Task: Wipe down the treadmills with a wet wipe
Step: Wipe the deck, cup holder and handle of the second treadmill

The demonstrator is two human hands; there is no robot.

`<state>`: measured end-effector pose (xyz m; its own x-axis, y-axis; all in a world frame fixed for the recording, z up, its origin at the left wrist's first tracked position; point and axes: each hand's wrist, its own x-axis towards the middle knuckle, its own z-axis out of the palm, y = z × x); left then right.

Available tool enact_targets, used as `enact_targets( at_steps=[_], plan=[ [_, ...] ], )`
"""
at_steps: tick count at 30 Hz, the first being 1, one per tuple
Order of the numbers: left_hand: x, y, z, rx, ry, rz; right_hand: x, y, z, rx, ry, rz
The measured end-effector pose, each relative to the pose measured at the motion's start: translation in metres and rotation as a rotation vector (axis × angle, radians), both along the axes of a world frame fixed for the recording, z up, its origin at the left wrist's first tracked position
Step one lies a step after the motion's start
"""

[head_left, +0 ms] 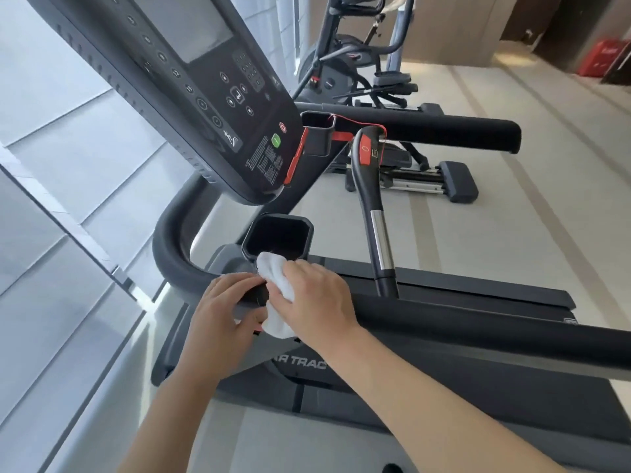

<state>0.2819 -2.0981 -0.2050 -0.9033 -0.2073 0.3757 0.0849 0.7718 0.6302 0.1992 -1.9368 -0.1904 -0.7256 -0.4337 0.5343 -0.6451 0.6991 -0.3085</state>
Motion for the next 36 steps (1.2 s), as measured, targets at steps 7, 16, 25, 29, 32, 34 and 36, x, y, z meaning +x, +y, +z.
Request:
enact_targets(
  at_steps=[7,16,25,29,32,34,36],
  plan=[
    [0.001,0.007,0.001,0.078,-0.083,0.099,-0.011,0.094,0.002,0.058,-0.094,0.149],
    [-0.001,0.017,0.018,0.16,-0.181,0.22,-0.034,0.144,0.013,0.16,-0.308,0.357],
    [-0.005,0.027,0.037,0.157,-0.295,0.357,-0.03,0.015,0.02,0.112,-0.278,0.574],
    [-0.004,0.027,0.041,0.116,-0.28,0.316,-0.038,0.043,0.021,0.115,-0.287,0.595],
    [-0.006,0.027,0.042,0.131,-0.315,0.312,-0.04,0.089,0.02,0.133,-0.329,0.476],
    [-0.004,0.026,0.039,0.144,-0.293,0.297,-0.039,0.124,0.017,0.172,-0.344,0.368],
    [-0.003,0.024,0.034,0.137,-0.245,0.282,-0.035,0.153,0.015,0.177,-0.35,0.268]
  ],
)
